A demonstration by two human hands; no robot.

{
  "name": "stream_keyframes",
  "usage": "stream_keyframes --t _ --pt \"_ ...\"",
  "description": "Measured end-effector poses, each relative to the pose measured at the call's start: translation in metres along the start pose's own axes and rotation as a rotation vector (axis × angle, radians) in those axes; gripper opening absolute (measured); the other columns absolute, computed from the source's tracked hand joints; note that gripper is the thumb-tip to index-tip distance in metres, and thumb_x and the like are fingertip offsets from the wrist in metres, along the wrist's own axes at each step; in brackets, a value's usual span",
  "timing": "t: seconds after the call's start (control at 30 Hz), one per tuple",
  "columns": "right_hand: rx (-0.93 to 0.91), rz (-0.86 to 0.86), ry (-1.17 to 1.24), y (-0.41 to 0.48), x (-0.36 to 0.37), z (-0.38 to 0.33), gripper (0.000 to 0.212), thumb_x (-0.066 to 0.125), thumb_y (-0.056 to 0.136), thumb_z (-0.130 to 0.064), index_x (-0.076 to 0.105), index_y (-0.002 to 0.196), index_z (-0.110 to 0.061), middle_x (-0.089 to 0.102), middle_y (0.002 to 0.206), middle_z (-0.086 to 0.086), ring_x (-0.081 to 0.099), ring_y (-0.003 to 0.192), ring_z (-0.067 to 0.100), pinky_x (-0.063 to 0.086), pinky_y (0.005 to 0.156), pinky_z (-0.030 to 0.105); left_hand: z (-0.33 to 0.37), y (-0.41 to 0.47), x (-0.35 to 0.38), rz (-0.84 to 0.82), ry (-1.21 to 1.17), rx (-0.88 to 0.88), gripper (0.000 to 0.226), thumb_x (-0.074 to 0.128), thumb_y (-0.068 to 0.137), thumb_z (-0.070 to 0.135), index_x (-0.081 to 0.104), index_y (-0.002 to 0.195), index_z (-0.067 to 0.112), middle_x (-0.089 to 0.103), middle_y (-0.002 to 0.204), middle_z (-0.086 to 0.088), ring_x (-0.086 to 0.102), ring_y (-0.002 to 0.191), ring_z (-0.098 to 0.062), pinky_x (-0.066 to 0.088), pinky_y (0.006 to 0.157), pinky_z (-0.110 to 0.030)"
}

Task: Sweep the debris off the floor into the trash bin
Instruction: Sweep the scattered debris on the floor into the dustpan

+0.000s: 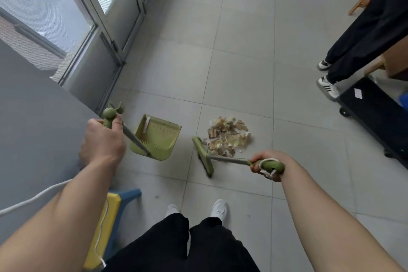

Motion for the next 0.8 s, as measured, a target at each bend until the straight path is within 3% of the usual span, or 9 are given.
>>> stream_keyframes --t 0.07,0.23,0.43,0.57,0.67,0.8 --pt "-0.024 0.049 0.005 -0.002 -0.017 -0.002 0.018 0.066 0.067 -0.019 0.065 0.060 -0.002 0.056 0.059 0.003 0.048 0.034 0.008 0.037 0.037 0.018 0.008 -0.009 0.008 -0.001 0.015 0.007 0.050 0.045 0.096 0.053 0.051 0.114 0.008 0.061 0.114 -0.022 0.056 0.108 -0.045 0.040 0.088 -0.048" --pt "-0.078 0.085 0.096 -0.008 -0.046 -0.012 0.033 0.047 0.095 -0.014 0.053 0.064 -0.002 0.055 0.043 0.006 0.047 0.026 0.009 0.035 0.030 0.014 0.025 -0.028 0.030 -0.014 0.065 0.015 0.050 0.044 0.096 0.053 0.052 0.113 0.007 0.062 0.111 -0.022 0.056 0.107 -0.045 0.040 0.087 -0.047" --pt "-0.076 0.052 0.106 -0.007 -0.063 -0.015 0.021 0.057 0.085 -0.017 0.059 0.071 -0.002 0.059 0.059 0.006 0.051 0.036 0.008 0.037 0.048 0.017 0.038 -0.048 0.057 -0.037 0.081 0.025 0.052 0.045 0.096 0.052 0.052 0.115 0.004 0.061 0.113 -0.024 0.056 0.107 -0.045 0.041 0.088 -0.049" --pt "-0.158 0.022 0.308 -0.025 -0.073 -0.022 0.011 0.052 0.090 -0.009 0.051 0.083 -0.001 0.055 0.061 0.014 0.054 0.033 0.012 0.042 0.032 0.018 0.052 -0.063 0.070 -0.052 0.107 0.051 0.051 0.044 0.097 0.049 0.051 0.116 0.002 0.060 0.111 -0.025 0.055 0.105 -0.046 0.040 0.085 -0.048" --pt "-0.211 -0.049 0.425 -0.041 -0.083 -0.030 0.005 0.045 0.094 -0.007 0.042 0.093 -0.005 0.046 0.070 0.011 0.054 0.033 0.012 0.039 0.028 0.017 0.062 -0.070 0.078 -0.059 0.122 0.072 0.051 0.044 0.097 0.049 0.050 0.116 0.002 0.060 0.109 -0.024 0.055 0.101 -0.044 0.038 0.079 -0.046" --pt "-0.264 -0.063 0.387 -0.061 -0.096 -0.046 0.009 0.046 0.094 -0.010 0.045 0.098 -0.003 0.051 0.068 0.010 0.052 0.033 0.009 0.039 0.029 0.015 0.072 -0.079 0.090 -0.067 0.135 0.103 0.049 0.045 0.097 0.049 0.051 0.114 0.004 0.060 0.103 -0.021 0.057 0.101 -0.044 0.040 0.080 -0.046"
Point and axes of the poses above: each hand's wrist, its own y-axis towards the middle knuckle, its own x-axis out of the palm, z = x × y, the point moved 8 cm from there along y, towards the middle knuckle
